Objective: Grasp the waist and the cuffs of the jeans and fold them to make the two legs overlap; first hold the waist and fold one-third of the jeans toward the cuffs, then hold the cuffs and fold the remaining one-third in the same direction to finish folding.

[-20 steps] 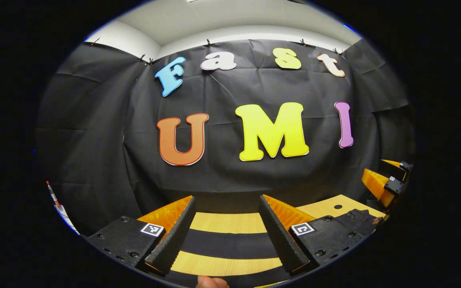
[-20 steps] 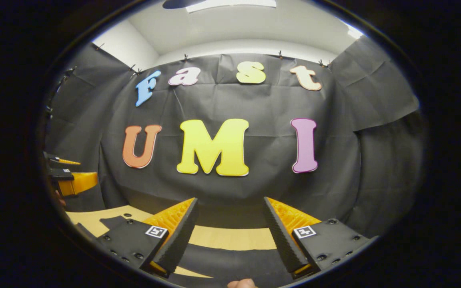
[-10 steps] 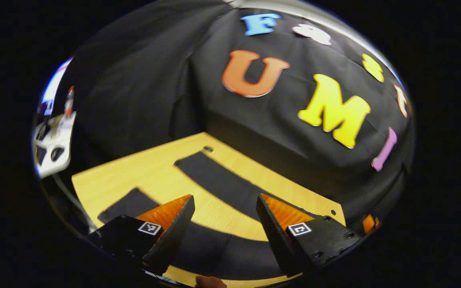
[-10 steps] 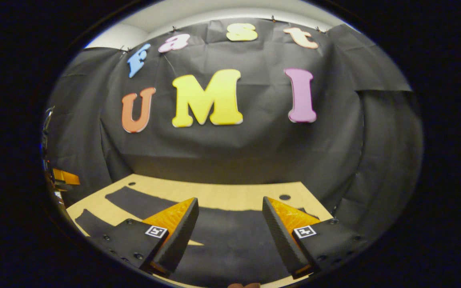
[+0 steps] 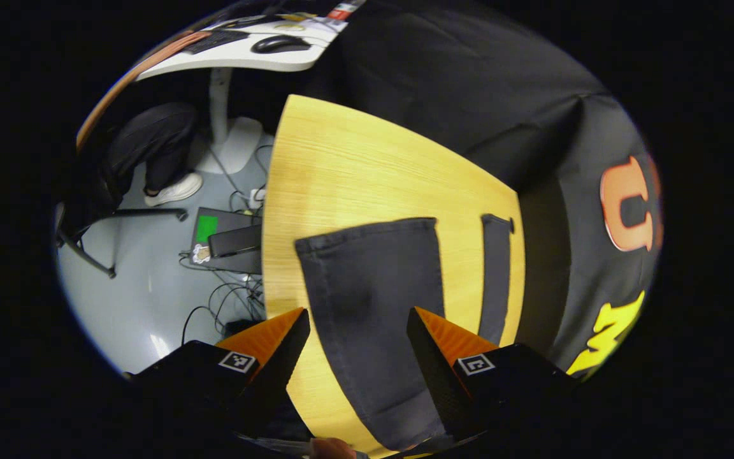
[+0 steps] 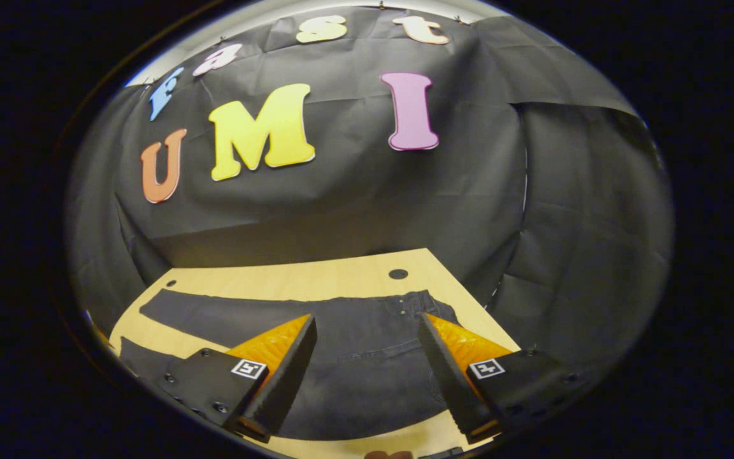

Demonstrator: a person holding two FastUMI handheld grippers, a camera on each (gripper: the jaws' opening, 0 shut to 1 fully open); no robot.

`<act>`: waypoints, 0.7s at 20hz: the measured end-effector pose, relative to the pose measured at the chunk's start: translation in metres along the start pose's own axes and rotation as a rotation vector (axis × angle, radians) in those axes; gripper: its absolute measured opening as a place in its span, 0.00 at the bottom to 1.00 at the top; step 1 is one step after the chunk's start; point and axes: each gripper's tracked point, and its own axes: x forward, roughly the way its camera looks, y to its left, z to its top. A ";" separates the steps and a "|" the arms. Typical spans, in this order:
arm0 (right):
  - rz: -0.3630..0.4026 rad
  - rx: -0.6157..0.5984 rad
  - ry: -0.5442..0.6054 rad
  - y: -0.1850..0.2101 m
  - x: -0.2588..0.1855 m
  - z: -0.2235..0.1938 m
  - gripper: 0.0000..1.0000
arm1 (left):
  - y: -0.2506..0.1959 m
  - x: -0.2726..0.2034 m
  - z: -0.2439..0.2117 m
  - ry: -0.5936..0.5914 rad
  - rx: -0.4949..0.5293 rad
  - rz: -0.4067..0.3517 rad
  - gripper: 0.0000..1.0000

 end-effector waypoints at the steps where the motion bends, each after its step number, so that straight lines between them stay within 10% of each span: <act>1: -0.008 0.013 0.002 -0.002 0.001 0.002 0.99 | 0.004 0.002 0.008 -0.010 -0.016 0.025 0.99; 14: -0.175 0.049 -0.035 -0.077 0.004 0.013 0.99 | -0.012 0.044 0.044 -0.013 0.007 0.023 0.99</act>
